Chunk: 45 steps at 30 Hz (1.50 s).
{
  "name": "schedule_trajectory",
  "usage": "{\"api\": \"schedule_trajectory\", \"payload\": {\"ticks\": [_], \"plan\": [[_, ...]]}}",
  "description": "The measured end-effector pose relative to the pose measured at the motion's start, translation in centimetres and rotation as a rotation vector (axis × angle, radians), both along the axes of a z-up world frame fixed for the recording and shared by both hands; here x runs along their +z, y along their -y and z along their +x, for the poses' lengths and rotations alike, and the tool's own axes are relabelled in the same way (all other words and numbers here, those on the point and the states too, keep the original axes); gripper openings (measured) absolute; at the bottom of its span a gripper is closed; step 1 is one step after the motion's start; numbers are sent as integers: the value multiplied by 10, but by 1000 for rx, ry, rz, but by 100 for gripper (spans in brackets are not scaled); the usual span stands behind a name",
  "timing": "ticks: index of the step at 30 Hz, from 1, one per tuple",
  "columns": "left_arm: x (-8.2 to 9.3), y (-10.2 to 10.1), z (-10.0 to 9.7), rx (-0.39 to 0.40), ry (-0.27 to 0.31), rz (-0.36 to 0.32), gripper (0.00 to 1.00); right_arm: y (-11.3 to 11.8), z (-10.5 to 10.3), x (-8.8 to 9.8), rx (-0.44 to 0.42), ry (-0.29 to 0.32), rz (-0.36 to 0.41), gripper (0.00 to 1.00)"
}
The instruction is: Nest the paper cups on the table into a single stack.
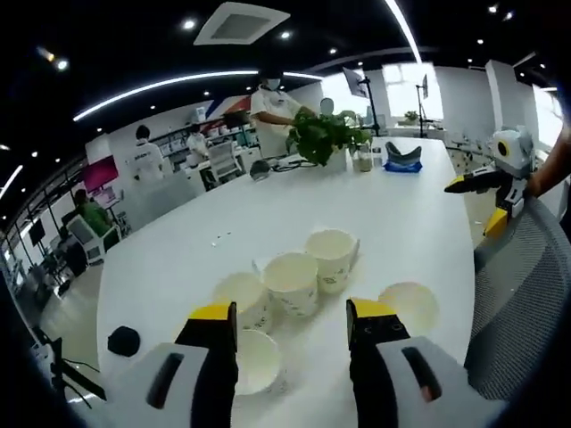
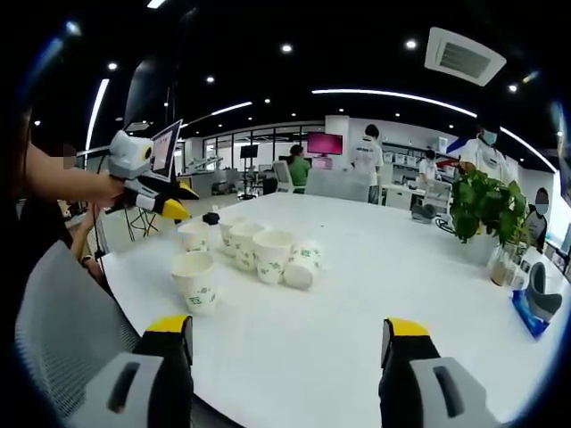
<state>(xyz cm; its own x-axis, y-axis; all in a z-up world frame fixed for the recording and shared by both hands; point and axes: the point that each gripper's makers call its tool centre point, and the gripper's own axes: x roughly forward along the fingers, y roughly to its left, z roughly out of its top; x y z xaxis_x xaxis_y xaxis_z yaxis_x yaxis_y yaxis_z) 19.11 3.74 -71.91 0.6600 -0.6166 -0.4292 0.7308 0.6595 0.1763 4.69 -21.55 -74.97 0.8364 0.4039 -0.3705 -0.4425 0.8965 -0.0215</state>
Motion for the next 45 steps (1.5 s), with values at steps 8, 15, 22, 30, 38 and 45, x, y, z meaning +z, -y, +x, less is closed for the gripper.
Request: {"api": "schedule_trajectory", "payload": {"ticks": [8, 15, 22, 30, 38, 45], "plan": [[-21, -9, 9, 4, -30, 52, 43, 0, 0, 0, -3, -2, -1, 88], [-32, -12, 10, 29, -52, 68, 36, -1, -1, 1, -4, -3, -2, 88], [-42, -14, 10, 39, -72, 93, 29, 0, -1, 1, -4, -4, -1, 87], [-50, -19, 12, 60, -108, 106, 21, 1, 0, -1, -6, -5, -1, 87], [-57, -22, 12, 71, -132, 112, 18, 1, 0, 0, -7, -7, -1, 86], [-63, -23, 12, 70, -136, 130, 12, 2, 0, -2, -5, -10, -3, 86]]}}
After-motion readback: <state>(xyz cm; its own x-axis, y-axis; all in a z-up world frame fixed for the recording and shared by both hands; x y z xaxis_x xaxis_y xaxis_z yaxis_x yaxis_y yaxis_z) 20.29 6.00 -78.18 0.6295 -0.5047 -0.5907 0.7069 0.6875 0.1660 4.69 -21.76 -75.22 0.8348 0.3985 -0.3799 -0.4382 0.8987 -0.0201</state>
